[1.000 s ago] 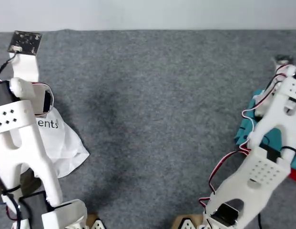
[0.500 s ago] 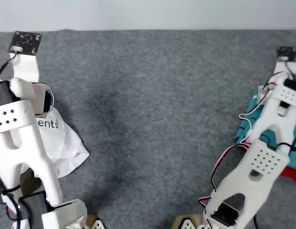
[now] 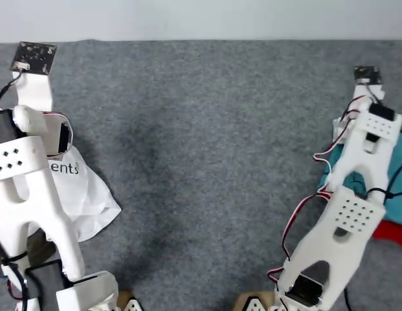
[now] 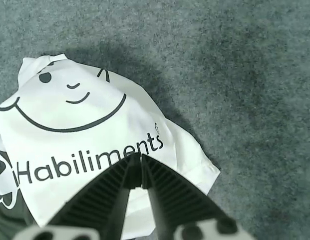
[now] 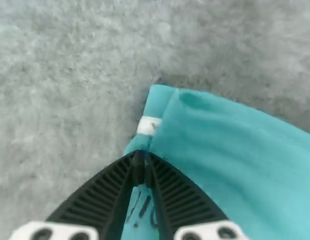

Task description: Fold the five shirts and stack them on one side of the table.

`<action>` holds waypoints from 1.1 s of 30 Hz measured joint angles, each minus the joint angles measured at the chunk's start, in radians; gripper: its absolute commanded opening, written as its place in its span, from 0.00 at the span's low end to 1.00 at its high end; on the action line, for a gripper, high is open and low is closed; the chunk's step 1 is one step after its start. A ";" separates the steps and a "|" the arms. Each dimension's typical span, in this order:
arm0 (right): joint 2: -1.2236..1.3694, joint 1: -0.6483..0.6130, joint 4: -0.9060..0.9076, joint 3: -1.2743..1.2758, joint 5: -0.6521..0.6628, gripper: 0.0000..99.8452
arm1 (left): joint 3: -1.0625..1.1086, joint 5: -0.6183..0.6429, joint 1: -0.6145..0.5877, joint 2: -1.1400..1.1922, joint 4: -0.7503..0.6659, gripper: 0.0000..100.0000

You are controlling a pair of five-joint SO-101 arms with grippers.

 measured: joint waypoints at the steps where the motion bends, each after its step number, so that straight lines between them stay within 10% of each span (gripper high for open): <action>1: -0.025 0.008 0.023 0.000 0.000 0.01 | 0.000 0.000 0.000 0.000 0.000 0.00; 22: -0.385 0.026 0.603 0.075 0.008 0.01 | 0.041 -0.058 -0.012 -0.110 0.000 0.01; 33: -0.793 -0.089 0.603 0.631 0.031 0.01 | 0.114 -0.212 -0.353 -0.115 -0.002 0.21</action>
